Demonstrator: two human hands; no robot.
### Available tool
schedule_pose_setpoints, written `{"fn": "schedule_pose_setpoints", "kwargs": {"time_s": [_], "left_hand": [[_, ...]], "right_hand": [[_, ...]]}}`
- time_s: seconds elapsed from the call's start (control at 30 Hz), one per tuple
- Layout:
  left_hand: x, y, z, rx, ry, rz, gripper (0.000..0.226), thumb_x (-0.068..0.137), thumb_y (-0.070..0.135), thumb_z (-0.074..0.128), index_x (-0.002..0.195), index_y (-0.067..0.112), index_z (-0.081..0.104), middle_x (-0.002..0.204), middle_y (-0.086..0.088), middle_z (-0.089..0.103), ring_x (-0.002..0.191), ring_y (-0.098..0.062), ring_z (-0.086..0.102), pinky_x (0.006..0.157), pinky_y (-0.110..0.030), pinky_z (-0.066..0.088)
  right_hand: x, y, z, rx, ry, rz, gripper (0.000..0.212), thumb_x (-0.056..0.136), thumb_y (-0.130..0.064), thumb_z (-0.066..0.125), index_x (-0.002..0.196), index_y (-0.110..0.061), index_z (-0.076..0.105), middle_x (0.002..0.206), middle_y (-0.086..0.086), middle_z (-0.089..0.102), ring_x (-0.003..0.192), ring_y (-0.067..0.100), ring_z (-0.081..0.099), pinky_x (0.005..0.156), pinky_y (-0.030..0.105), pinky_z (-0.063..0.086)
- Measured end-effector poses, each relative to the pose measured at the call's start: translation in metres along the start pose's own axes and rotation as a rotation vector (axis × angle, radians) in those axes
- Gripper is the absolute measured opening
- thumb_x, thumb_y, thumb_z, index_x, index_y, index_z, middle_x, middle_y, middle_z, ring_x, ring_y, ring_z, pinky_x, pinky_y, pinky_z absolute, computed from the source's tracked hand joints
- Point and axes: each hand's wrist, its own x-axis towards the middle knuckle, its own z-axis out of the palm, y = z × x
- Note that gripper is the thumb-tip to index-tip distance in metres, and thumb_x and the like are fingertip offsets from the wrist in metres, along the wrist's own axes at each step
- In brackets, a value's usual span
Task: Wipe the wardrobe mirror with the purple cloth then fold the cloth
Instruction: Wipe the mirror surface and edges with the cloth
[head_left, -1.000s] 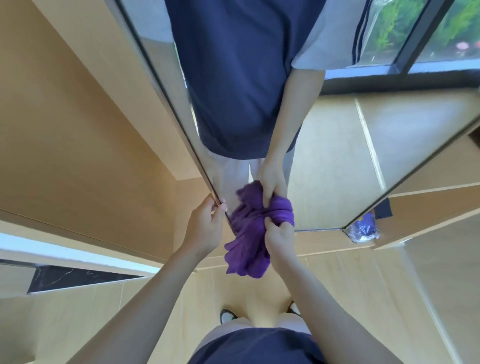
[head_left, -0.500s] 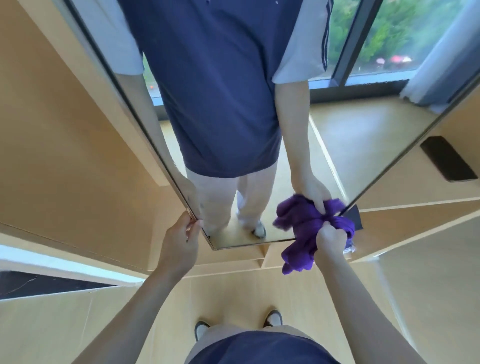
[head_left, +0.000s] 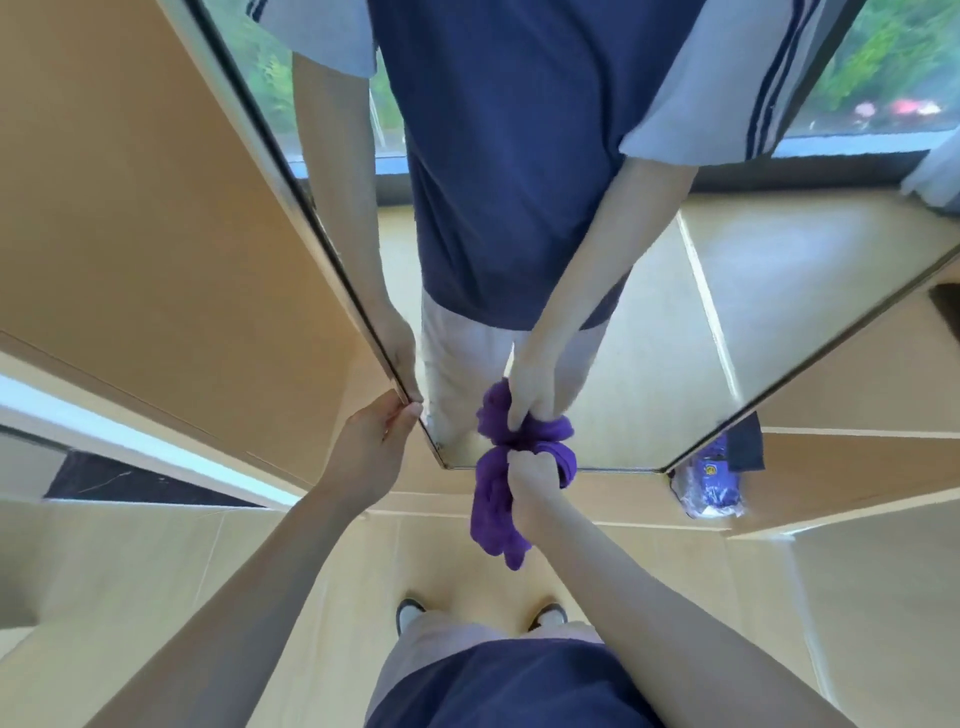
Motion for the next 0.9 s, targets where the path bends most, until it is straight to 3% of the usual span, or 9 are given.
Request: {"fn": "schedule_pose_setpoints", "kwargs": {"time_s": [0.07, 0.13, 0.27, 0.43, 0.53, 0.6, 0.67, 0.77, 0.9], "left_hand": [[-0.001, 0.007, -0.003, 0.037, -0.007, -0.013, 0.032, 0.103, 0.037, 0.047, 0.084, 0.06, 0.056, 0.072, 0.031, 0.062, 0.069, 0.003, 0.057, 0.072, -0.02, 0.049], [-0.002, 0.013, -0.006, 0.072, -0.016, -0.035, 0.037, 0.104, 0.033, 0.047, 0.082, 0.06, 0.056, 0.07, 0.029, 0.063, 0.069, 0.005, 0.057, 0.063, -0.01, 0.039], [0.001, 0.018, -0.006, 0.109, -0.066, -0.115, 0.02, 0.106, 0.03, 0.043, 0.102, 0.036, 0.062, 0.088, 0.016, 0.065, 0.09, -0.018, 0.06, 0.076, -0.028, 0.04], [0.007, 0.015, -0.005, 0.119, -0.074, -0.145, 0.037, 0.102, 0.02, 0.042, 0.09, 0.053, 0.053, 0.08, 0.028, 0.064, 0.078, 0.004, 0.057, 0.066, -0.01, 0.038], [0.014, 0.01, 0.0, 0.131, -0.064, -0.132, 0.028, 0.104, 0.016, 0.041, 0.121, 0.033, 0.055, 0.096, 0.012, 0.063, 0.089, -0.016, 0.055, 0.071, -0.026, 0.036], [0.021, 0.01, 0.004, 0.171, -0.011, -0.115, 0.031, 0.106, 0.016, 0.04, 0.134, 0.016, 0.052, 0.105, 0.002, 0.061, 0.092, -0.023, 0.052, 0.077, -0.028, 0.032], [0.027, 0.009, 0.009, 0.21, 0.03, -0.101, 0.032, 0.107, 0.016, 0.04, 0.136, 0.015, 0.052, 0.107, -0.007, 0.064, 0.091, -0.029, 0.053, 0.077, -0.03, 0.032], [0.033, 0.008, 0.014, 0.245, 0.067, -0.066, 0.03, 0.106, 0.014, 0.04, 0.133, 0.012, 0.052, 0.1, -0.014, 0.065, 0.094, -0.04, 0.06, 0.074, -0.034, 0.034], [0.033, 0.006, 0.02, 0.281, 0.112, -0.044, 0.024, 0.105, 0.011, 0.041, 0.125, 0.007, 0.053, 0.092, -0.018, 0.066, 0.088, -0.045, 0.062, 0.068, -0.037, 0.033]], "right_hand": [[-0.005, 0.005, 0.031, 0.04, -0.114, 0.01, 0.023, 0.1, -0.007, 0.047, 0.119, 0.0, 0.056, 0.11, 0.015, 0.065, 0.097, 0.031, 0.064, 0.085, 0.037, 0.051], [-0.005, 0.01, 0.057, 0.101, -0.202, 0.06, 0.032, 0.102, -0.004, 0.043, 0.13, 0.006, 0.054, 0.127, 0.023, 0.065, 0.113, 0.039, 0.064, 0.098, 0.041, 0.051], [-0.016, 0.009, 0.085, 0.093, -0.288, 0.078, 0.031, 0.106, -0.01, 0.043, 0.133, 0.0, 0.055, 0.104, 0.01, 0.06, 0.073, 0.016, 0.057, 0.062, 0.025, 0.047], [-0.015, 0.003, 0.074, 0.225, -0.226, 0.132, 0.026, 0.101, 0.004, 0.043, 0.124, 0.012, 0.054, 0.079, 0.003, 0.055, 0.063, 0.013, 0.054, 0.061, 0.017, 0.049], [-0.012, -0.003, 0.057, 0.27, -0.181, 0.085, 0.022, 0.099, 0.008, 0.044, 0.094, -0.009, 0.058, 0.095, 0.007, 0.064, 0.074, 0.016, 0.062, 0.069, 0.029, 0.055], [-0.009, -0.008, 0.039, 0.296, -0.114, 0.033, 0.032, 0.098, 0.011, 0.043, 0.084, -0.014, 0.056, 0.082, 0.001, 0.062, 0.067, 0.015, 0.056, 0.052, 0.023, 0.05], [-0.002, -0.011, 0.016, 0.327, -0.037, 0.008, 0.035, 0.094, 0.015, 0.04, 0.082, -0.011, 0.059, 0.074, 0.002, 0.062, 0.058, 0.019, 0.053, 0.042, 0.018, 0.046], [0.012, -0.01, -0.024, 0.373, 0.018, 0.036, 0.04, 0.086, 0.016, 0.031, 0.092, -0.007, 0.062, 0.074, 0.01, 0.062, 0.052, 0.025, 0.048, 0.05, 0.026, 0.044], [0.029, -0.009, -0.061, 0.455, 0.109, 0.041, 0.047, 0.072, 0.009, 0.021, 0.078, -0.007, 0.065, 0.069, 0.01, 0.063, 0.041, 0.02, 0.037, 0.042, 0.018, 0.035]]}}
